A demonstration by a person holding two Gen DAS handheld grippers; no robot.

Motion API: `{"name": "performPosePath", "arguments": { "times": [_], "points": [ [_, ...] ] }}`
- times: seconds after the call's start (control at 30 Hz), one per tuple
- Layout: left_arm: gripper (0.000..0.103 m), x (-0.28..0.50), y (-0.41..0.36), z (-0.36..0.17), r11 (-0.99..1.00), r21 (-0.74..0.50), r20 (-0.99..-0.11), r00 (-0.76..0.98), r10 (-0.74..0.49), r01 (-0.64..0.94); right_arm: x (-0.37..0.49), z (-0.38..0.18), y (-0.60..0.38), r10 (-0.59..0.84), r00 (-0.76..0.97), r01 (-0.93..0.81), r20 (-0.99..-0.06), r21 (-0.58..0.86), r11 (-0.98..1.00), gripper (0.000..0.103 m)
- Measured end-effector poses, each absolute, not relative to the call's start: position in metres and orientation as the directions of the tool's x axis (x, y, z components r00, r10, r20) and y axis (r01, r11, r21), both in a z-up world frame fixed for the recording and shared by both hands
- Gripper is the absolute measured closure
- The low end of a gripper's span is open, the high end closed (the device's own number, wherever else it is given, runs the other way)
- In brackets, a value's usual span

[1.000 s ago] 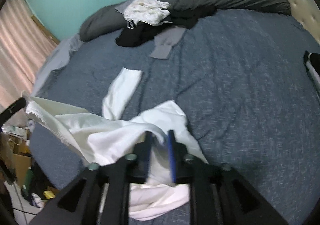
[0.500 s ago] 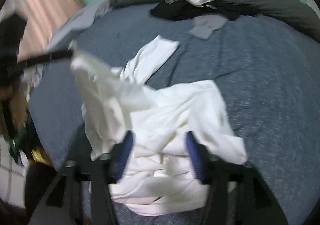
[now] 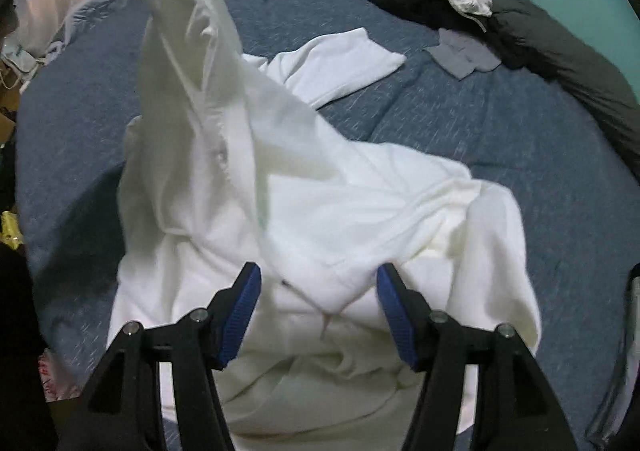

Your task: Fold clothes

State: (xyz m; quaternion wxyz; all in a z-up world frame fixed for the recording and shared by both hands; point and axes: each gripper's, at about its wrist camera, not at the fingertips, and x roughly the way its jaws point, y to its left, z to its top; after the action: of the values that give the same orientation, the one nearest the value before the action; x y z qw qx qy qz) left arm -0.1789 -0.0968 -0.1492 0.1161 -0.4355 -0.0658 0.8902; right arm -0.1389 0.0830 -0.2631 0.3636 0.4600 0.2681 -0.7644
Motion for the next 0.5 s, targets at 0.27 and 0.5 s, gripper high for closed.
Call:
{"name": "performPosePath", "arguments": {
  "times": [0.27, 0.5],
  "points": [
    [0.096, -0.177, -0.102, -0.156, -0.964, -0.229, -0.76, -0.593, 0.266, -0.139, -0.159, -0.249, 0.087, -0.298, -0.35, 0.761, -0.888, -0.084, -0.643, 0.092],
    [0.096, -0.177, -0.102, -0.164, -0.963, -0.234, -0.767, -0.582, 0.269, -0.136, -0.169, -0.24, 0.103, -0.321, -0.353, 0.745, -0.879, -0.056, -0.665, 0.097]
  ]
}}
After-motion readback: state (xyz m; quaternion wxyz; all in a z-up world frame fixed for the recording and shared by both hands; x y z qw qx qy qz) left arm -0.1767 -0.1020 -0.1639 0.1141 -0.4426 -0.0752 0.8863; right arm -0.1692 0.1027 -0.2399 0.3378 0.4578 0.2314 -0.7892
